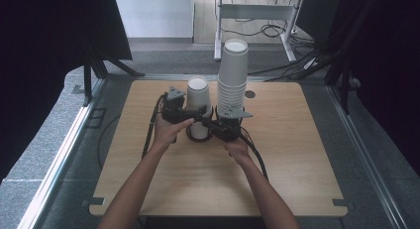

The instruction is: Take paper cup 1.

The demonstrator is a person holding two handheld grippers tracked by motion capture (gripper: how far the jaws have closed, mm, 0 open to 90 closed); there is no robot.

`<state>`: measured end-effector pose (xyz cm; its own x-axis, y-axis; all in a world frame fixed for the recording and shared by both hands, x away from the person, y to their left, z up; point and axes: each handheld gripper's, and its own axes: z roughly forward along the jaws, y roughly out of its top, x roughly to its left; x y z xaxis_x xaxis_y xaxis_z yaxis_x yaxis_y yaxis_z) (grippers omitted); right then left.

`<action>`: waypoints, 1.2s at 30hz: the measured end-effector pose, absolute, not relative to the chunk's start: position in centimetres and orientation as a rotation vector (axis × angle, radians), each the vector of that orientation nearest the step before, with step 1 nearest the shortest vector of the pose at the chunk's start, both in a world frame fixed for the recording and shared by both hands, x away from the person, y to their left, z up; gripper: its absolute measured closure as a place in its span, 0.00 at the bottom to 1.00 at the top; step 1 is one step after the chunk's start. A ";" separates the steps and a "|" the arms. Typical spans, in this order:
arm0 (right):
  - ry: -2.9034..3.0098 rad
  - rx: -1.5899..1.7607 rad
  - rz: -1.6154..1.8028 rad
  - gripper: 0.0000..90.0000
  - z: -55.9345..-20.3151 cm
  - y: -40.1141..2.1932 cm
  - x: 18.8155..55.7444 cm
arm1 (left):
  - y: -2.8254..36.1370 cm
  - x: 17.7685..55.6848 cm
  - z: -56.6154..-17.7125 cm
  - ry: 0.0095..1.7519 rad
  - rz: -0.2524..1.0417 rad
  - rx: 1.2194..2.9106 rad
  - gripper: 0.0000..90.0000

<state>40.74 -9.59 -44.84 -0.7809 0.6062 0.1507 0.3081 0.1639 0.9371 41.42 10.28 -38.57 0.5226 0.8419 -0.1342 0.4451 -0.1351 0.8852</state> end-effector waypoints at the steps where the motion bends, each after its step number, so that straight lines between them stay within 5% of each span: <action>1: 2.184 0.882 1.657 0.97 -44.8 -9.6 40.8 | 10.0 41.8 -38.8 1.084 0.504 1.760 0.04; 24: 2.190 0.880 1.658 0.97 -44.9 -9.6 40.8 | 8.8 43.4 -37.4 1.052 0.540 1.713 0.07; 36: 2.194 0.880 1.663 0.97 -44.9 -9.6 40.8 | 8.9 43.8 -37.0 1.055 0.524 1.670 0.18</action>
<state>40.81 -9.61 -44.91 -0.7863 0.5979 0.1560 0.3118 0.1659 0.9356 43.83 8.92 -37.00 0.5165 0.8422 -0.1550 0.3859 -0.0673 0.9201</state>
